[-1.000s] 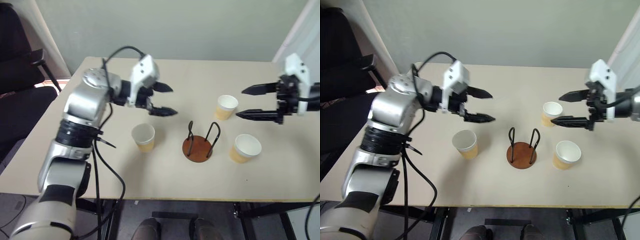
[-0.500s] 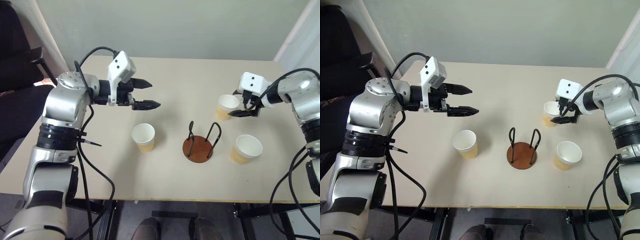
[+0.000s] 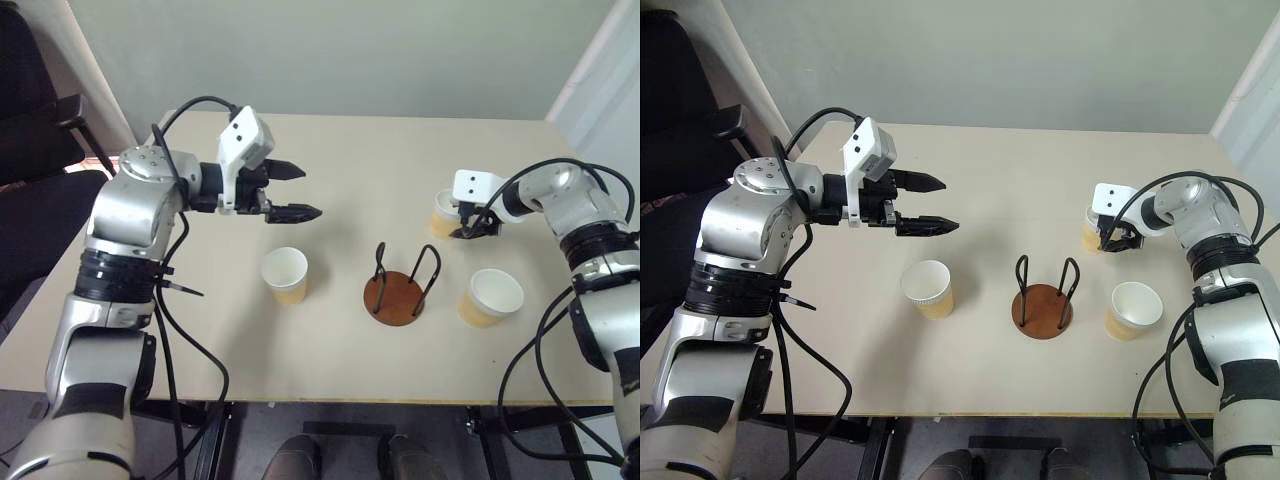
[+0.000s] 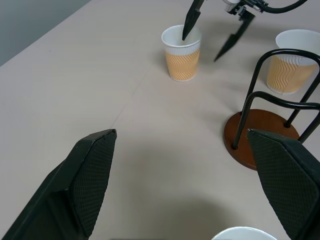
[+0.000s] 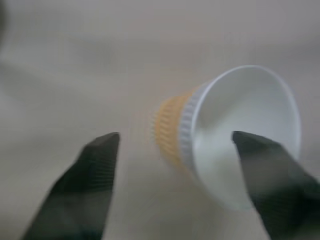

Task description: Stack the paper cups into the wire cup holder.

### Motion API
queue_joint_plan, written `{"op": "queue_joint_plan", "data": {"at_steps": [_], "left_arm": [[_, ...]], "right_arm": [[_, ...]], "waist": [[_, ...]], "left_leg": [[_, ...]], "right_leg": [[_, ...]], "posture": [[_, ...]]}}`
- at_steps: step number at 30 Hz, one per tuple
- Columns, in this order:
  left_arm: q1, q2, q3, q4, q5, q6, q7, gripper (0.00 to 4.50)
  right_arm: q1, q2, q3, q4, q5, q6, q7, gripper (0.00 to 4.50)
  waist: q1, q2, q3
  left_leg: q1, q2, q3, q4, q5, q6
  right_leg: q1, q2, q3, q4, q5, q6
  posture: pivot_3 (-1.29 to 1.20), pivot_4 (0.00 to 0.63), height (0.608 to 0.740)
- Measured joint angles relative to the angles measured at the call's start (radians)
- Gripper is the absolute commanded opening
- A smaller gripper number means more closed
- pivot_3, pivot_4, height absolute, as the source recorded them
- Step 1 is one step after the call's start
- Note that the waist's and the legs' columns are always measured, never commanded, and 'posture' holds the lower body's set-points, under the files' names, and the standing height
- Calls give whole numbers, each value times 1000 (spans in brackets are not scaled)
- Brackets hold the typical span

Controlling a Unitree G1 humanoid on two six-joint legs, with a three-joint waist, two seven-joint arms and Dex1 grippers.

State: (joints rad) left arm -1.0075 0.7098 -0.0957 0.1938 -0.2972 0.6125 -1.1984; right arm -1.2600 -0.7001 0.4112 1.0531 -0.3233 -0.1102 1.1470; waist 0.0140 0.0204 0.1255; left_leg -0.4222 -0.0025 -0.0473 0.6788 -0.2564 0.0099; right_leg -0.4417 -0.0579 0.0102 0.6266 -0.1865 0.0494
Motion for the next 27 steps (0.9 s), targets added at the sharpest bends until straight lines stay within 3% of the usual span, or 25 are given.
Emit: {"op": "queue_joint_plan", "data": {"at_steps": [7, 15, 19, 23, 27], "left_arm": [[0, -7, -7, 0, 1, -10, 3, 4500], [0, -18, -10, 0, 4, -21, 1, 4500], [0, -17, -15, 0, 2, -20, -15, 4500], [8, 1, -17, -32, -38, 1, -76, 4500], [17, 21, -19, -80, -91, 12, -156, 4500]], "right_arm": [[-1, 11, 0, 32, -35, -33, 0, 116], [0, -5, -6, 33, -34, -36, 26, 52], [0, -65, -54, -65, 16, 0, 132, 52], [9, -148, -121, -398, 141, 161, 328, 52], [38, -282, -120, -902, 379, 427, 449, 52]], "waist": [[0, 0, 0], [1, 0, 0], [1, 1, 0], [-1, 1, 1], [0, 1, 1]], "left_leg": [[-1, 0, 0, -1, 0, -1], [-2, 0, 0, -1, -1, -1], [-3, 0, 0, -2, -1, -2], [-4, 1, 0, -3, -1, -3], [-5, 2, -1, -4, -2, -5]], "right_leg": [[0, 0, -1, 0, 0, 0], [0, 0, -1, 0, 0, 0], [0, 0, -2, 0, 0, 0], [-2, 1, -3, -1, -1, -2], [-2, 2, -5, -2, -4, -3]], "posture": [[0, 150, 740], [0, 150, 740], [0, 150, 740], [0, 150, 740], [0, 150, 740]]}}
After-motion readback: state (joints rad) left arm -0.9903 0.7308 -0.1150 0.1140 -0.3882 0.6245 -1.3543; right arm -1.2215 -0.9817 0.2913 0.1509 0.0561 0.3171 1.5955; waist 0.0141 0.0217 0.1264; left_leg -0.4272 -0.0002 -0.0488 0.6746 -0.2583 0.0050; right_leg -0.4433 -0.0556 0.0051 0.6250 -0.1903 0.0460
